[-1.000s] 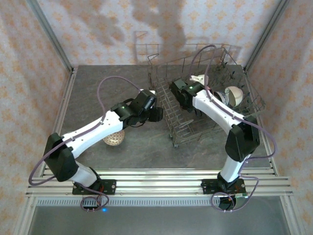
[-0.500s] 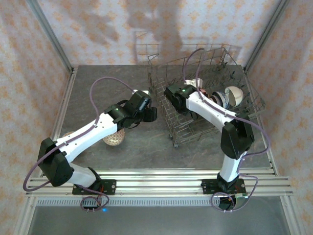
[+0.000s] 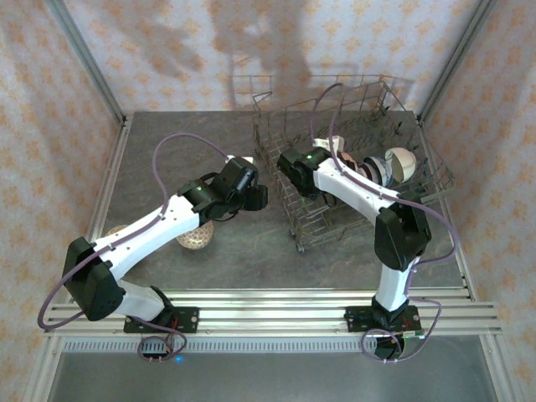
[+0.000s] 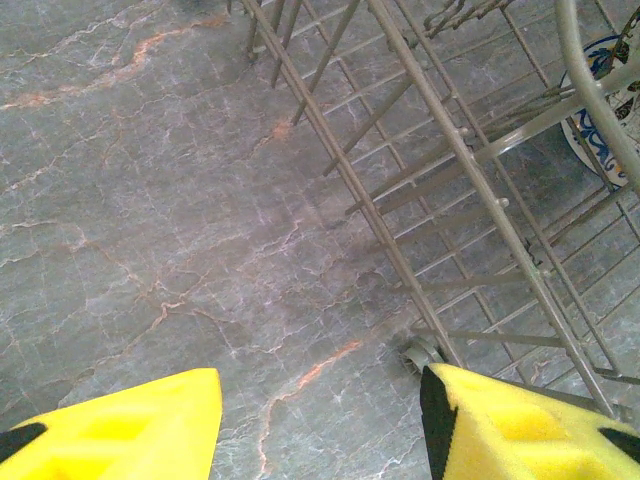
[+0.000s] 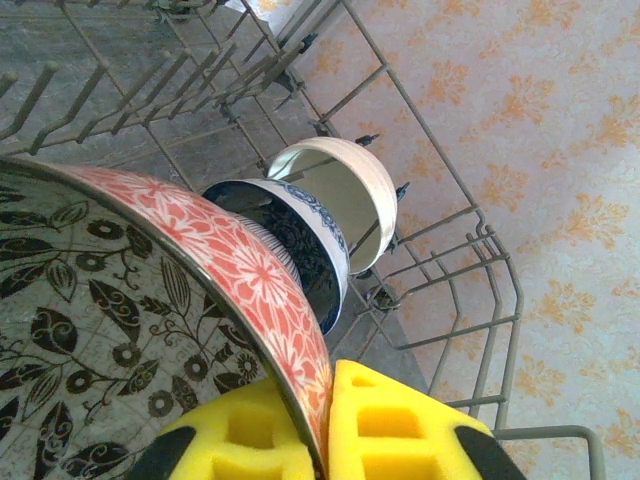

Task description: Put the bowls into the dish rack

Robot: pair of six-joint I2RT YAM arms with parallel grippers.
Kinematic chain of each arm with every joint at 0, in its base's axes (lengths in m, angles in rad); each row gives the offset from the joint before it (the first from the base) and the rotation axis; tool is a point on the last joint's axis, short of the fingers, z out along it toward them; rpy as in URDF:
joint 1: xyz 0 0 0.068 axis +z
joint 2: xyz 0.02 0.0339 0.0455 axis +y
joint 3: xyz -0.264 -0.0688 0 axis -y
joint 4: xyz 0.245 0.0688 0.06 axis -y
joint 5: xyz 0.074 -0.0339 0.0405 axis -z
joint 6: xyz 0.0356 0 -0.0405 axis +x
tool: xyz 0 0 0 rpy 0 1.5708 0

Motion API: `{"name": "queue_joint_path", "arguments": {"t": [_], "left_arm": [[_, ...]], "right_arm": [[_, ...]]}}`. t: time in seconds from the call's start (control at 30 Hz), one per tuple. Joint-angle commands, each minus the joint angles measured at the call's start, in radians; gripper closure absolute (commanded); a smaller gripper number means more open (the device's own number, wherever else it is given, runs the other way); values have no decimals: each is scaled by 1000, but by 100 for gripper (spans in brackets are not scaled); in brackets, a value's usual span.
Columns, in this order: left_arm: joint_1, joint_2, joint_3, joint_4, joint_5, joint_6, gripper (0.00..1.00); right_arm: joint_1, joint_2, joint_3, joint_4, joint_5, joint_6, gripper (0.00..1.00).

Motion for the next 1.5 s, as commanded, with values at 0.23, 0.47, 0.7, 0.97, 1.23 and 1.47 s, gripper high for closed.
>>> {"name": "queue_joint_path", "arguments": {"t": [0.23,0.47,0.7,0.97,1.23,1.47], "left_arm": [[7,-31,-17,-13,-30,-1,44],[6,-26,-15,-8,-29,-5,44],[6,-10,-4,-4,-13,-5,44],[6,4,10,-4,2,-3,44],[5,12,25,-9,6,0,44],[5,28,37,-11,21,0,44]], "right_arm": [[22,39,0,-86,38,39,85],[23,54,2,-106,77,48,86],[22,33,10,-74,101,3,92],[4,-11,15,41,8,-133,93],[-36,-129,16,163,-224,-279,68],[-98,-223,24,222,-421,-401,54]]}}
